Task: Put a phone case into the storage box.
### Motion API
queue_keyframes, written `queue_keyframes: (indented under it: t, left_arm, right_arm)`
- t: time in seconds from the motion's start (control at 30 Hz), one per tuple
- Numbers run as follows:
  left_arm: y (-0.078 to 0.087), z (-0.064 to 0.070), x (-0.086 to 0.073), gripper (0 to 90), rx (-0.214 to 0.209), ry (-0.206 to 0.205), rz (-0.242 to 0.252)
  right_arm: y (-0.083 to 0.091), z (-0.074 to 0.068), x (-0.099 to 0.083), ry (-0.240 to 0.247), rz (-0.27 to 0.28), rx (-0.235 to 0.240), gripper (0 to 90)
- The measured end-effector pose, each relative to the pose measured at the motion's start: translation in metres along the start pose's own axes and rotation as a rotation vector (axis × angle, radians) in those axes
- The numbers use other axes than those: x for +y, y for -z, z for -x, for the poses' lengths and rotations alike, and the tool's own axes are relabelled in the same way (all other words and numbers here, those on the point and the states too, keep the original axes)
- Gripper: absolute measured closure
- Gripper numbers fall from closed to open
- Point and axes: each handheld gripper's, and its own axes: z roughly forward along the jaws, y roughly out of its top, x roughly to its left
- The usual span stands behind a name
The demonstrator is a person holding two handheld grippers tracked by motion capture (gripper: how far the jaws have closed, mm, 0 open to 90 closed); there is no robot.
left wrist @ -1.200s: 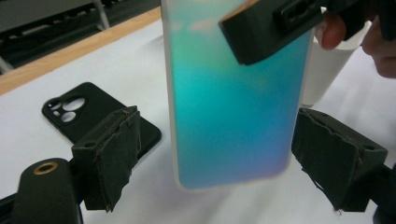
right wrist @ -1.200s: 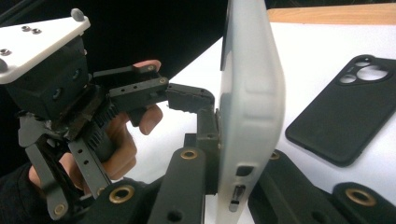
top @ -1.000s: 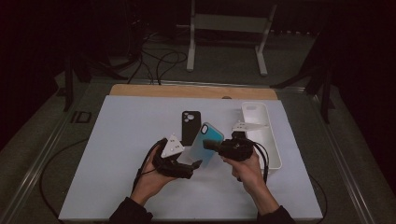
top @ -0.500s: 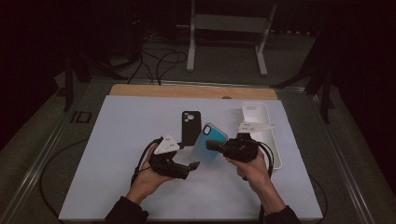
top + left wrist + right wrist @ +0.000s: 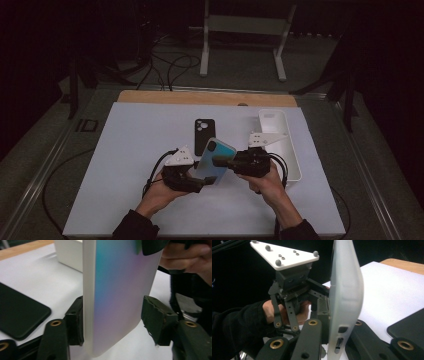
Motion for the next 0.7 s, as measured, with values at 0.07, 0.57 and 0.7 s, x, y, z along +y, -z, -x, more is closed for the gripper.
queue_keyframes:
  t: [0.07, 0.57, 0.7]
  left_arm:
    - [0.0008, -0.0004, -0.0007, 43.5, -0.013, -0.003, 0.004]
    - [0.0017, 0.0026, -0.0042, 78.3, -0.053, -0.061, 0.038]
    - [-0.0006, 0.0059, -0.0042, 80.5, -0.039, -0.074, 0.038]
  right_arm:
    - [0.0003, -0.0007, 0.0003, 0.010, 0.000, 0.007, 86.6]
    - [0.0077, 0.0016, -0.0016, 0.021, 0.000, -0.018, 52.7]
    - [0.0050, 0.0013, -0.0017, 0.012, -0.008, -0.048, 40.6]
